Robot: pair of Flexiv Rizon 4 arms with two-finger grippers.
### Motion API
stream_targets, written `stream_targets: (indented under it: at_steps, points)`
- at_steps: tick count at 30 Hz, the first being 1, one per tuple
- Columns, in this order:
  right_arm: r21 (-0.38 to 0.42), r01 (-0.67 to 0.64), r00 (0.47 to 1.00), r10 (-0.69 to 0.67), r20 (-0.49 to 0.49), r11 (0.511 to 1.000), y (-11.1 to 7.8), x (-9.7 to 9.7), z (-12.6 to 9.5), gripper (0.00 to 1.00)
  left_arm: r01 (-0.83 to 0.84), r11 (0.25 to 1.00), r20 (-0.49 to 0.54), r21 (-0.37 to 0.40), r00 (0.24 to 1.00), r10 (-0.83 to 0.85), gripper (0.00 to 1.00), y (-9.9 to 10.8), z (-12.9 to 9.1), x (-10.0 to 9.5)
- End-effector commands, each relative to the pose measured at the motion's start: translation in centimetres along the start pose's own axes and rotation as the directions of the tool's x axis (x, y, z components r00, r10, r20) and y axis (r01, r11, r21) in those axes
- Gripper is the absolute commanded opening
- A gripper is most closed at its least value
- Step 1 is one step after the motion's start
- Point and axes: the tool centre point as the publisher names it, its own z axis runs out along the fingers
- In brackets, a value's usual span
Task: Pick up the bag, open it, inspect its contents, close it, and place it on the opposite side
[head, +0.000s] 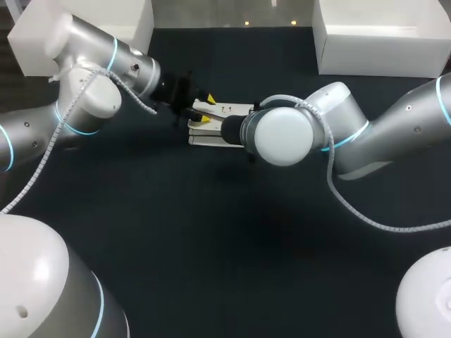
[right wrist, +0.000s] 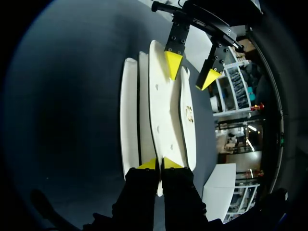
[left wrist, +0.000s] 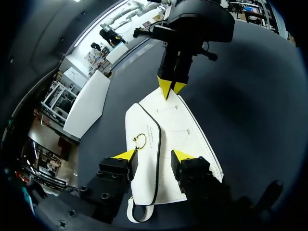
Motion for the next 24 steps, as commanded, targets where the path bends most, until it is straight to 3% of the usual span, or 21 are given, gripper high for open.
stream_targets:
  at_steps: [1,17,24]
  points:
    - [-0.003,-0.002,1.0,0.002,0.005,1.0,0.0,0.1,0.2,0.0,-0.009,1.0,0.002,-0.006,1.0,0.009,0.48,0.3,0.6,-0.2]
    - [-0.003,-0.002,1.0,0.002,0.005,1.0,0.0,0.1,0.2,0.0,-0.025,0.999,0.022,-0.045,0.999,0.026,0.38,1.3,1.8,-0.9]
    - [-0.003,-0.002,1.0,0.002,0.005,1.0,0.0,0.1,0.2,0.0,-0.021,0.997,0.021,-0.08,1.0,0.023,0.15,1.7,2.3,-1.4]
